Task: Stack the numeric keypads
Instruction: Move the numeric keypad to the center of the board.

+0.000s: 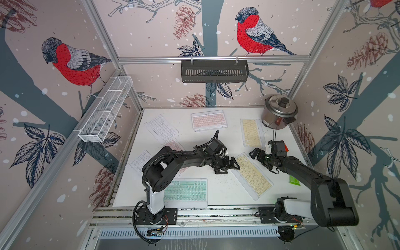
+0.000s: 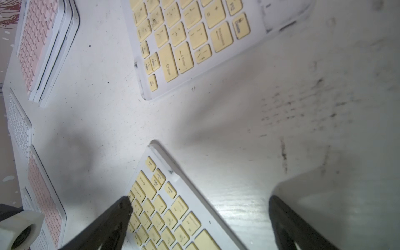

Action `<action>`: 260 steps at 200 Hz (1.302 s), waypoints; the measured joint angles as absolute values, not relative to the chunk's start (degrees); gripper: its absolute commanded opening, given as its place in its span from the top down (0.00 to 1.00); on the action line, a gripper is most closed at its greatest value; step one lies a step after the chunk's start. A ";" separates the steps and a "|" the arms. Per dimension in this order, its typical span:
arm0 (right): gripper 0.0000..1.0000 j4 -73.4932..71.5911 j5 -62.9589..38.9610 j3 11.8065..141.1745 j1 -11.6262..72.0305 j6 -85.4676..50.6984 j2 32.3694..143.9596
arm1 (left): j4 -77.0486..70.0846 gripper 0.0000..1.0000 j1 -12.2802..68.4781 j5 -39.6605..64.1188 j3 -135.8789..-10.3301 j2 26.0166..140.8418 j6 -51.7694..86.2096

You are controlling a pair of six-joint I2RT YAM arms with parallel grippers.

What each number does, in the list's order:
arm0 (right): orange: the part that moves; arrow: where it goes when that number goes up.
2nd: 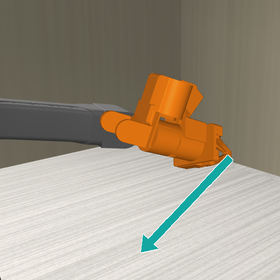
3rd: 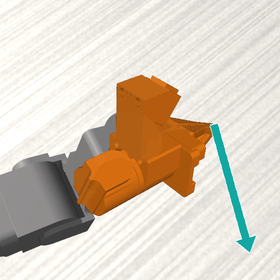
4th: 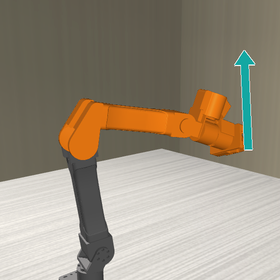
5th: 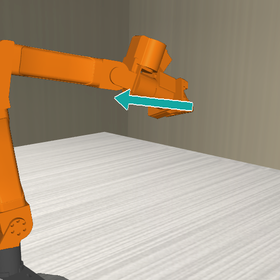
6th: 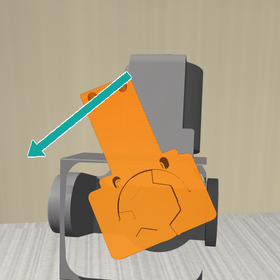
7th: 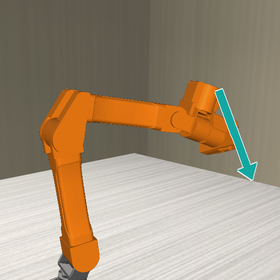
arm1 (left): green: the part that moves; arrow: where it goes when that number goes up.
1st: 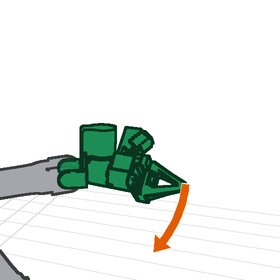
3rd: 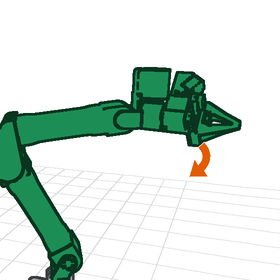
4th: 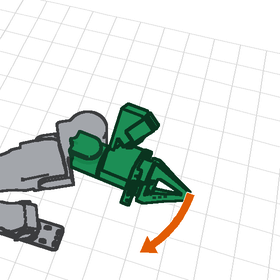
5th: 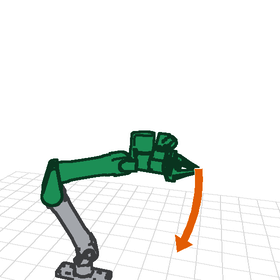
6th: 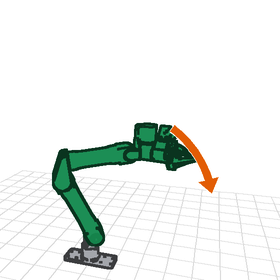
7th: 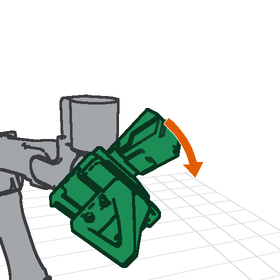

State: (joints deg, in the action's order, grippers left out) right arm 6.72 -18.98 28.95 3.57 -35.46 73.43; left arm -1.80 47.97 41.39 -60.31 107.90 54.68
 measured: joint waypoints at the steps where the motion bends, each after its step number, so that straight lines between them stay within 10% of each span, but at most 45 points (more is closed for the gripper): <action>1: 0.00 6.68 -18.98 28.88 3.57 -35.42 73.38 | -1.89 0.03 47.97 41.39 -60.31 107.92 54.72; 260: 0.00 -0.82 -22.70 34.83 21.43 -47.22 81.06 | -0.45 0.04 25.08 41.74 -69.76 112.97 49.21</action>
